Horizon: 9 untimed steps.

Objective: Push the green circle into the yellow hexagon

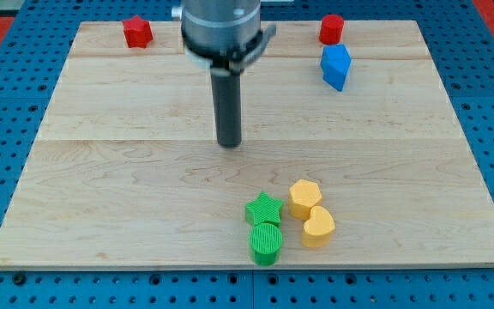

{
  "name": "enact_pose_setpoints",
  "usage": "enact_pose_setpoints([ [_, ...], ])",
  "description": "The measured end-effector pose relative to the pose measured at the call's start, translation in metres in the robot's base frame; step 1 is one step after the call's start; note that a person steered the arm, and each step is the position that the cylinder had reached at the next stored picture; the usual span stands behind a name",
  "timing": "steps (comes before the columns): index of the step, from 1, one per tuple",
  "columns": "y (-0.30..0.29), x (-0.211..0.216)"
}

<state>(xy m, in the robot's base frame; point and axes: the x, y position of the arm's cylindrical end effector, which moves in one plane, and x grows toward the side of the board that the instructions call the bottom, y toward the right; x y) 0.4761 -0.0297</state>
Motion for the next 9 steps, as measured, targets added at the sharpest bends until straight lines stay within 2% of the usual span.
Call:
enact_pose_setpoints([
  [2, -0.041, 0.129],
  [4, -0.038, 0.143],
  [9, 0.127, 0.141],
])
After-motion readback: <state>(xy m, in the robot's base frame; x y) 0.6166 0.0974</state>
